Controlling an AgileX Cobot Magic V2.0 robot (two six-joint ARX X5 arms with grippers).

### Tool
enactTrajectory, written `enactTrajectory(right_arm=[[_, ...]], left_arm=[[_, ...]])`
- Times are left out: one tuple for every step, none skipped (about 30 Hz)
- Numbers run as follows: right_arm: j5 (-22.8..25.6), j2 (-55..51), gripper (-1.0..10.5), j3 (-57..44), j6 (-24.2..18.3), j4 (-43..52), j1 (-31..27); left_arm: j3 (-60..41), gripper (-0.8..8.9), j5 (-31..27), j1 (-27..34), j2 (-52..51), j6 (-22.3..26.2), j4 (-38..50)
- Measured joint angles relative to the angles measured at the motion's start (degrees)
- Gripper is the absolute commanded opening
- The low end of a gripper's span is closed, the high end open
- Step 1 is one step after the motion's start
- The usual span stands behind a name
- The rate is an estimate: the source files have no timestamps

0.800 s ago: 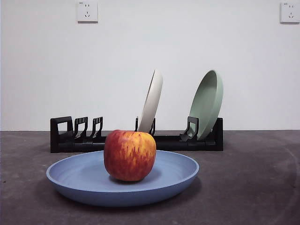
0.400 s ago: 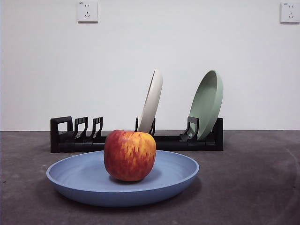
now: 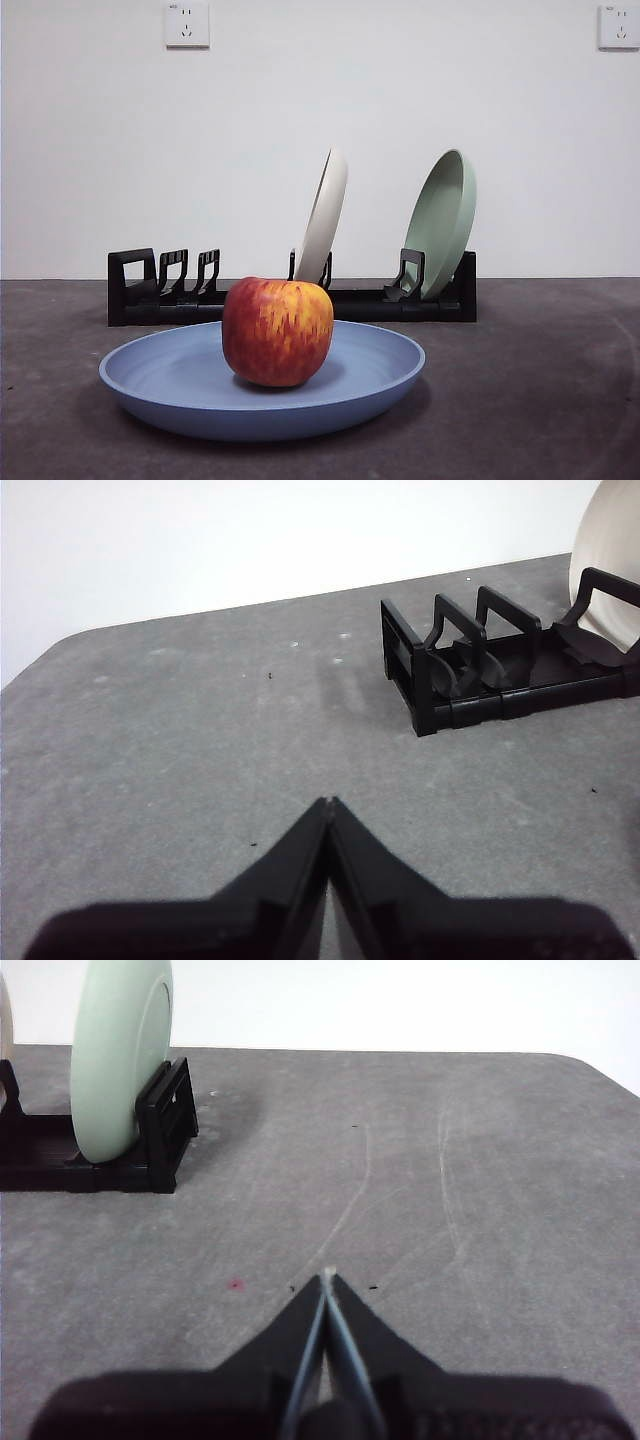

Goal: Take the blue plate from the plate rack,put the plate on the table,take the apple from the table,put the apple in the plate

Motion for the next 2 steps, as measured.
enactTrajectory(right_arm=[[0.0,0.0,0.0,0.0,0.0,0.0,0.0],[0.0,0.0,0.0,0.0,0.0,0.0,0.0]], left_arm=[[0.0,-0.04,0.0,0.0,0.0,0.0,0.02],[0.0,-0.04,0.0,0.0,0.0,0.0,0.0]])
